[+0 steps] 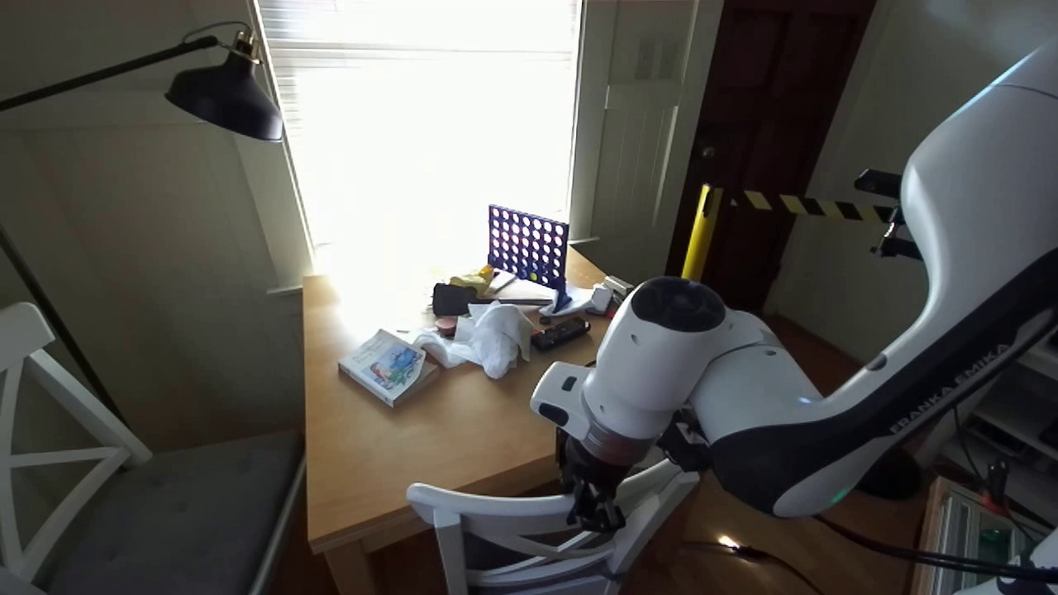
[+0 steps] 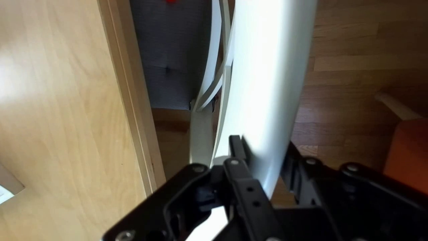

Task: Pull out the chair

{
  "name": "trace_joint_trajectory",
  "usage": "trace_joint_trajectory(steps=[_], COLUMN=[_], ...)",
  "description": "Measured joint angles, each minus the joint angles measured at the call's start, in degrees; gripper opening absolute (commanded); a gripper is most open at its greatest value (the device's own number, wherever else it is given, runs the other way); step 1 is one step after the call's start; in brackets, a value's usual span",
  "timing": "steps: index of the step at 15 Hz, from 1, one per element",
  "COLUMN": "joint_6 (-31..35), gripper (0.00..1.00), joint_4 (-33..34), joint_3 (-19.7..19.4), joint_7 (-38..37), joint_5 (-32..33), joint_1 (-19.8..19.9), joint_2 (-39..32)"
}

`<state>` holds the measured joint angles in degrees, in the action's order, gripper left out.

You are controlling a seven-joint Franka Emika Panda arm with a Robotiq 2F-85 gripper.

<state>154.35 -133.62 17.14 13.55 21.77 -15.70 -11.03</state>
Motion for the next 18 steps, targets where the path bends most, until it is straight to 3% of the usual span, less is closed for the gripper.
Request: trace_joint_trajectory(steps=[18], joint_6=[-0.91], gripper=[0.07], joint_4=[-5.62], joint_3=[8.98], joint_7=[23.36], joint_5=[-30.19], joint_1=[2.27], joint_2=[5.01])
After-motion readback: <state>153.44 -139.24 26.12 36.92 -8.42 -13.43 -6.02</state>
